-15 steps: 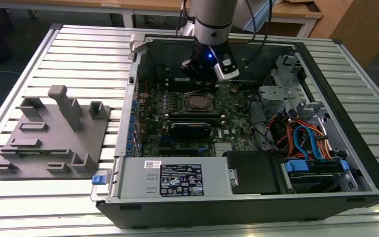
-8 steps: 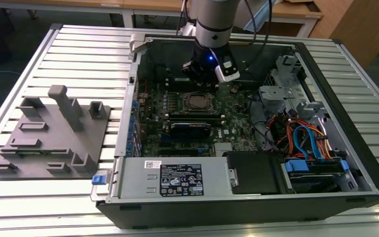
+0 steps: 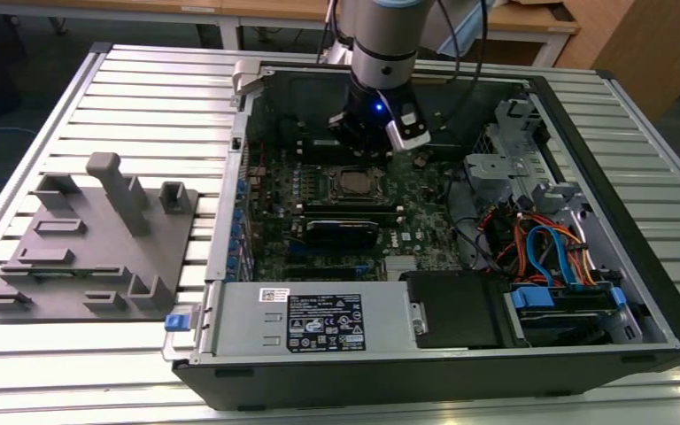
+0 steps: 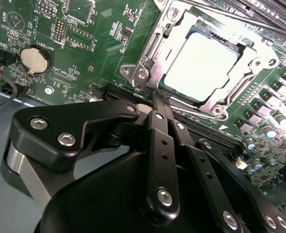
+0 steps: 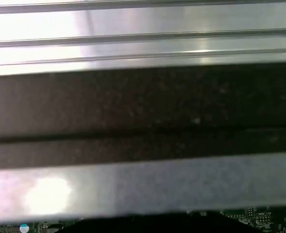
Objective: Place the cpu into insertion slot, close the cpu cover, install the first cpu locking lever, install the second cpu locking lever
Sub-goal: 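Install the first cpu locking lever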
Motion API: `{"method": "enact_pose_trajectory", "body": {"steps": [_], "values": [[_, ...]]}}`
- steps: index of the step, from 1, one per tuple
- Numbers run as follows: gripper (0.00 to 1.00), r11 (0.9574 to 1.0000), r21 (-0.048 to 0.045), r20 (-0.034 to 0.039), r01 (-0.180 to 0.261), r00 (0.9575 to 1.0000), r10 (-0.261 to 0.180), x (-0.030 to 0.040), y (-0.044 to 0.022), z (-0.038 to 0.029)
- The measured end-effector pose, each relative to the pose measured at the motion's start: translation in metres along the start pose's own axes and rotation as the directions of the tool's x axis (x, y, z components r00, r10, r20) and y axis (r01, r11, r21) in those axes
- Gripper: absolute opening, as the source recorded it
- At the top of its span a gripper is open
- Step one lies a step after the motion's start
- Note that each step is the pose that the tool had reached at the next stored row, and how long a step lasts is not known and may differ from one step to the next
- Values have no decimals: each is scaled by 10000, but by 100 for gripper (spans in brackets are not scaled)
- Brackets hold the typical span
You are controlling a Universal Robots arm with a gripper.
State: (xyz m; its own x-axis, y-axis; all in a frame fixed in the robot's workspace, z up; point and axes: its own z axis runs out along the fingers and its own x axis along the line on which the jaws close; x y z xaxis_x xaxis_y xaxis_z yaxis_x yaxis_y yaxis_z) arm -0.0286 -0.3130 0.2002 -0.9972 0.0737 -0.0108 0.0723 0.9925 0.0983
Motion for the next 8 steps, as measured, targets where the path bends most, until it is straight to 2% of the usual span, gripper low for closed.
{"method": "enact_pose_trajectory", "body": {"steps": [8], "values": [[10,10000,1,-4,0,10000,0,-3,-2,23]]}}
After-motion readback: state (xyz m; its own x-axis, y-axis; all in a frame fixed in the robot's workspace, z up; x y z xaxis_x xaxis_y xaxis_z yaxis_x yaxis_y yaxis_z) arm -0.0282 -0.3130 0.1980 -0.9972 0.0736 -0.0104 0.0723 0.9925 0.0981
